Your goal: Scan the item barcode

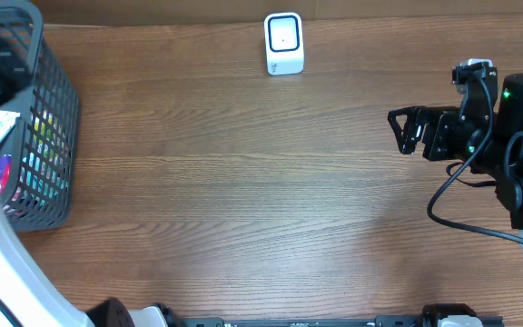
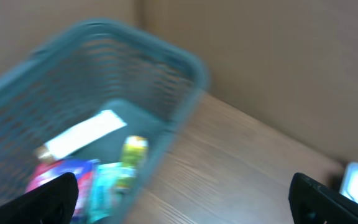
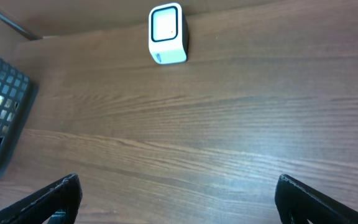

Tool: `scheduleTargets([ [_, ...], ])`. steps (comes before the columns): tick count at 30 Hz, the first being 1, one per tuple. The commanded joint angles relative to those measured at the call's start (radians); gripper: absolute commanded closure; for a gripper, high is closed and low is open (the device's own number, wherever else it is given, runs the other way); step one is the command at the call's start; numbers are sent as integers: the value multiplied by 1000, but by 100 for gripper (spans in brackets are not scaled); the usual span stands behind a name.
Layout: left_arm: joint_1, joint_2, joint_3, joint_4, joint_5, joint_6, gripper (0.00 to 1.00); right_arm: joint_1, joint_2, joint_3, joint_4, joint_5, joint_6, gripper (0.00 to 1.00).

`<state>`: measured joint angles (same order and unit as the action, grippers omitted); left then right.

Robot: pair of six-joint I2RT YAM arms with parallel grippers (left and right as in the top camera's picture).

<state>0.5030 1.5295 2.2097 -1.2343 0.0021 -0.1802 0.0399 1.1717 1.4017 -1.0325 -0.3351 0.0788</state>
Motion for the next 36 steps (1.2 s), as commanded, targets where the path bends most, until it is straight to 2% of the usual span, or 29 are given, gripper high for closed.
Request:
scheduleTargets([
  [1,105,115,11,1,-11,-48,15,5,0,24,-14,-6,0,0],
  [3,148,168,11,-3,-12,-73,0,5,3,24,-30,2,0,0],
  [10,204,326,11,-55,-9,-83,0,5,24,24,-66,0,0,0],
  [22,206,586,11,-30,44,-34,0,5,29,24,-74,0,0,0],
  [36,183,778,11,18,62,9,2,5,29,24,-74,0,0,0],
])
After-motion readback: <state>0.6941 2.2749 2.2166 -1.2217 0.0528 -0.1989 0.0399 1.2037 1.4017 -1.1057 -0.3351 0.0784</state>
